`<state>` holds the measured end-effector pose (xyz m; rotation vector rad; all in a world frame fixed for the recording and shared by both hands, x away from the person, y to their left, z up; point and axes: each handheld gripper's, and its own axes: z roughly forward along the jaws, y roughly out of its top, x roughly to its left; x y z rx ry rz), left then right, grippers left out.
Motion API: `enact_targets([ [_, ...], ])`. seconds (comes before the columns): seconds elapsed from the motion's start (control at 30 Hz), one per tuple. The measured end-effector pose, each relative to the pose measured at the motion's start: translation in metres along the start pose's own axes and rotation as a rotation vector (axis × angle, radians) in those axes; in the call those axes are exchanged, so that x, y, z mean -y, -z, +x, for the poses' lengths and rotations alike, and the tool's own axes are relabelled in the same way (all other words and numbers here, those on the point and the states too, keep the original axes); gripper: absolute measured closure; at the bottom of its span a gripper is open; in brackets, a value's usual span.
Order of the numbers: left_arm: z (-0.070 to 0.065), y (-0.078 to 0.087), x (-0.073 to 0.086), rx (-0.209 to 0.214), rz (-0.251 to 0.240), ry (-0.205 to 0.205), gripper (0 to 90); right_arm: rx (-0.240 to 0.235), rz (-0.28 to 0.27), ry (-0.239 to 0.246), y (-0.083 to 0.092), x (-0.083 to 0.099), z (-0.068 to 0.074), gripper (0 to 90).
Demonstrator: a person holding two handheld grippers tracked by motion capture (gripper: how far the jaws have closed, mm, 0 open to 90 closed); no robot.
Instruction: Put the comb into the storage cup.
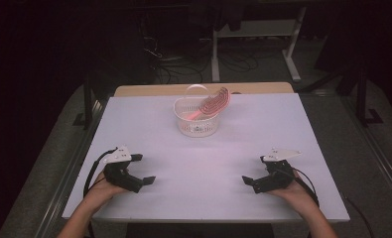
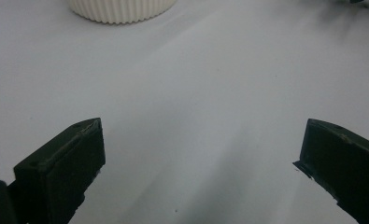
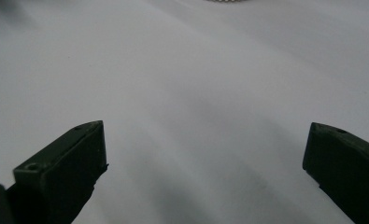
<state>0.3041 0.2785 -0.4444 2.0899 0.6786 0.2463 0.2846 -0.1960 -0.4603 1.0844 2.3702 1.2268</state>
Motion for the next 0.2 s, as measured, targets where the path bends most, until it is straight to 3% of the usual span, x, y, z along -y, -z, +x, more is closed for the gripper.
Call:
enact_targets([
  [0.2, 0.0001, -0.0014, 0.0002, 0.0, 0.004, 0.0, 0.4, 0.0, 0.005, 0.008, -0.0007, 0.0009, 0.0003, 0.0],
])
